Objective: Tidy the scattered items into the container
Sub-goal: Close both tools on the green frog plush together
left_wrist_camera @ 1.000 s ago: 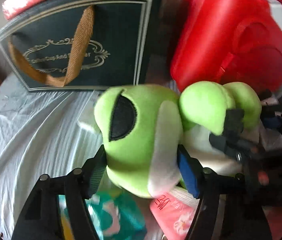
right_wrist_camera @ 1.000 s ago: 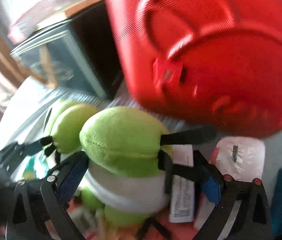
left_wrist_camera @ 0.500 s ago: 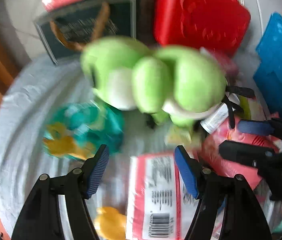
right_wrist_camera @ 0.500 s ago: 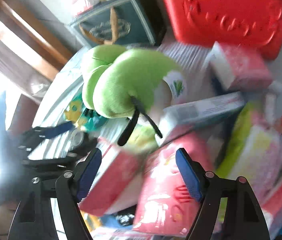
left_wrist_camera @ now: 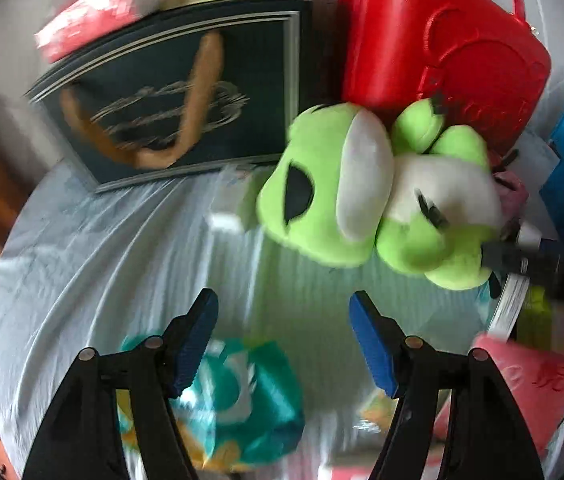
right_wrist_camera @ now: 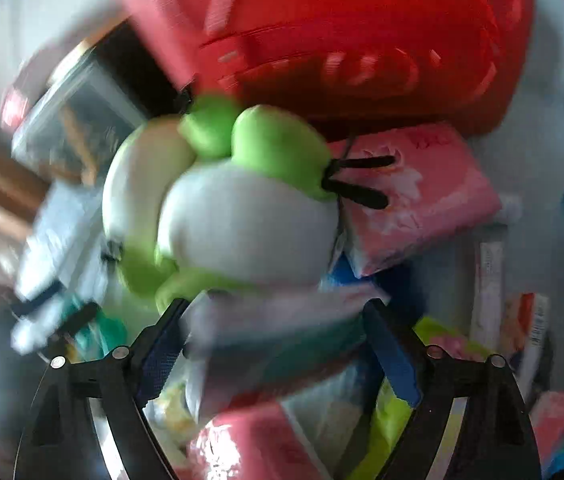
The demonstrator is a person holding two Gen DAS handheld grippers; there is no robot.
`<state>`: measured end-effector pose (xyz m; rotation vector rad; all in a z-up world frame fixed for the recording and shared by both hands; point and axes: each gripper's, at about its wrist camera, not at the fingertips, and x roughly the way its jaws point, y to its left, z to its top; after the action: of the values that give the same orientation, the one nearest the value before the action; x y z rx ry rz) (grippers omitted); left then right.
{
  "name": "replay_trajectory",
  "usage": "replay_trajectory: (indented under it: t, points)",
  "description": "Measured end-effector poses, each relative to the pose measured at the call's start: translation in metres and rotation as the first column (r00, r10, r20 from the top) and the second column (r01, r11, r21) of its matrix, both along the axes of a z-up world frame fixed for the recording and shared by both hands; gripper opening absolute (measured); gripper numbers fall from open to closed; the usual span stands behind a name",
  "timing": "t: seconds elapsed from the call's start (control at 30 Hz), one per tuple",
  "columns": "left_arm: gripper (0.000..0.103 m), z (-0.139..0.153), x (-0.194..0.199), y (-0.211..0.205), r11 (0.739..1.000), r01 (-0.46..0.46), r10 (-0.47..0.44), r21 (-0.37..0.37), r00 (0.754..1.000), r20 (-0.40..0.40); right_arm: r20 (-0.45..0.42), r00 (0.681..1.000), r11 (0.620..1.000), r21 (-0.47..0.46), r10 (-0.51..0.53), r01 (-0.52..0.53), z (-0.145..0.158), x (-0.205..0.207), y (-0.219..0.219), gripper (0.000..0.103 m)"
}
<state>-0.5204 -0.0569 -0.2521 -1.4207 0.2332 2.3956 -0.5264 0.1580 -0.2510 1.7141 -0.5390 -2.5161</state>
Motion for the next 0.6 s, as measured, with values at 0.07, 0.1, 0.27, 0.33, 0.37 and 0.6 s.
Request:
replay_trajectory:
  t: [0.07, 0.1, 0.27, 0.33, 0.37, 0.6]
  points:
    - [0.068, 0.001, -0.009, 0.013, 0.999, 0.036, -0.036, 0.003, 0.999, -0.016, 0.003, 1.000, 0.999, -0.033, -0.024, 0.024, 0.000, -0.004, 0.012, 0.089]
    - [0.068, 0.002, -0.015, 0.018, 0.999, 0.051, -0.051, 0.015, 0.999, -0.020, 0.000, 1.000, 0.999, -0.025, -0.029, 0.029, 0.001, -0.004, 0.014, 0.093]
    - [0.068, -0.016, -0.041, 0.040, 0.995, 0.094, -0.096, 0.027, 0.994, 0.051, -0.008, 0.999, 0.998, -0.029, -0.049, 0.049, -0.003, -0.014, 0.016, 0.096]
    - [0.084, -0.027, -0.048, 0.048, 0.996, 0.091, -0.091, -0.010, 0.995, 0.047, -0.008, 0.999, 0.999, -0.027, -0.046, 0.046, -0.005, -0.022, 0.012, 0.099]
    - [0.090, -0.029, -0.051, 0.049, 0.996, 0.086, -0.085, -0.014, 0.996, 0.037, -0.004, 0.999, 0.999, -0.033, -0.044, 0.043, -0.008, -0.027, 0.010, 0.100]
    - [0.103, -0.047, -0.067, 0.031, 0.987, 0.061, -0.077, 0.152, 0.992, 0.100, 0.048, 0.999, 0.998, -0.058, 0.017, -0.014, -0.036, -0.047, -0.015, 0.096]
